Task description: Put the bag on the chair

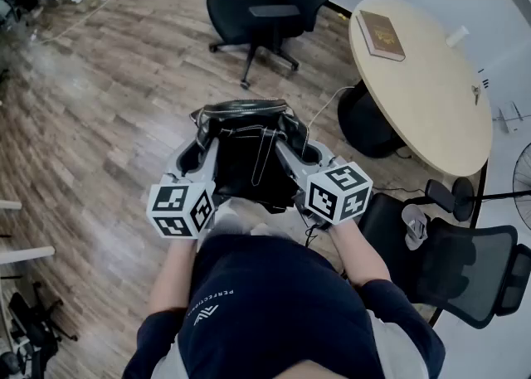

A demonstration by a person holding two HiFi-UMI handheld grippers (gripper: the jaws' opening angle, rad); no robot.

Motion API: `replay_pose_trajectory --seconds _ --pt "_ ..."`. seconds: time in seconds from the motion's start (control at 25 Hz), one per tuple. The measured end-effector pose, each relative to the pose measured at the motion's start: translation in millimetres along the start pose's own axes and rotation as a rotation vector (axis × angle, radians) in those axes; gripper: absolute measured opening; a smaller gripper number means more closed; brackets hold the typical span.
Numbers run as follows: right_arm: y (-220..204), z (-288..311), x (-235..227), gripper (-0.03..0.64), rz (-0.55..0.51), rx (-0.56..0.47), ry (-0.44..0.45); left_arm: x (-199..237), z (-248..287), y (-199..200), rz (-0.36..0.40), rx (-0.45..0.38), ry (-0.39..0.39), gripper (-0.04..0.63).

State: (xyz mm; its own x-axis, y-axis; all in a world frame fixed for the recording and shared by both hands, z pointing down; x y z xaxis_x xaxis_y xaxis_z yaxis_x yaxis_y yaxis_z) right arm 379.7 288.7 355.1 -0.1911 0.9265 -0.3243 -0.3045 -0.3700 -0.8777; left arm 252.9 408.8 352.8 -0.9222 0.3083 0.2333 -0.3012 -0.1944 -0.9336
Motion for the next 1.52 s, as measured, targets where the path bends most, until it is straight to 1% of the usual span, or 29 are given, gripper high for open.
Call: replay_pose_trajectory --seconds 0.2,0.32,0.44,0.64,0.8,1.0,1.4,1.52 --pt "-6.0 -6.5 -3.2 0.060 -0.002 0.017 -0.025 -9.0 -2.8 -6.6 0.006 0.035 -0.016 0.118" --pt "-8.6 -5.0 -6.4 0.063 0.018 0.020 -0.034 -8.3 1.3 -7.0 0.006 0.042 -0.019 0.117" --pt "-10.0 -1.0 -12.9 0.071 0.048 0.028 -0.039 -5.7 10.7 -6.0 0.012 0.044 -0.022 0.117" --pt "-7.5 21.1 -27.1 0.074 0.064 0.057 -0.070 9.8 37.1 -5.7 0.017 0.062 -0.034 0.115" --pt "2.0 56.5 -34.3 0.074 0.055 0.085 -0.081 38.5 57.2 -3.7 -0.008 0.078 -0.034 0.114" --pt "24.5 113.0 -35.5 0.074 0.047 0.115 -0.067 88.5 82.0 14.3 -0.023 0.074 -0.015 0.114" --pt "62.3 216.4 -38.2 0.076 0.046 0.167 -0.014 175.2 120.4 54.1 0.022 0.053 0.031 0.114" --pt "72.7 239.5 -38.0 0.075 0.052 0.164 -0.002 195.7 130.0 64.9 0.028 0.048 0.027 0.114"
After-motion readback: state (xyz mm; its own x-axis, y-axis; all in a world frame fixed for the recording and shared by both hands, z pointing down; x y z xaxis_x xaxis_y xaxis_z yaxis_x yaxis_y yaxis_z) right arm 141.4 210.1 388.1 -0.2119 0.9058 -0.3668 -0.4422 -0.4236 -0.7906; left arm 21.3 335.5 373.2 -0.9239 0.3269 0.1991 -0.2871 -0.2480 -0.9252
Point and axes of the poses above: the fingertips, and each gripper's own axes: z forward along the fingers, x to its left, y out of its top, the point moved 3 cm from there along -z, backward along the fingers, and after that the axes turned 3 degrees about -y, right-handed, at the moved point
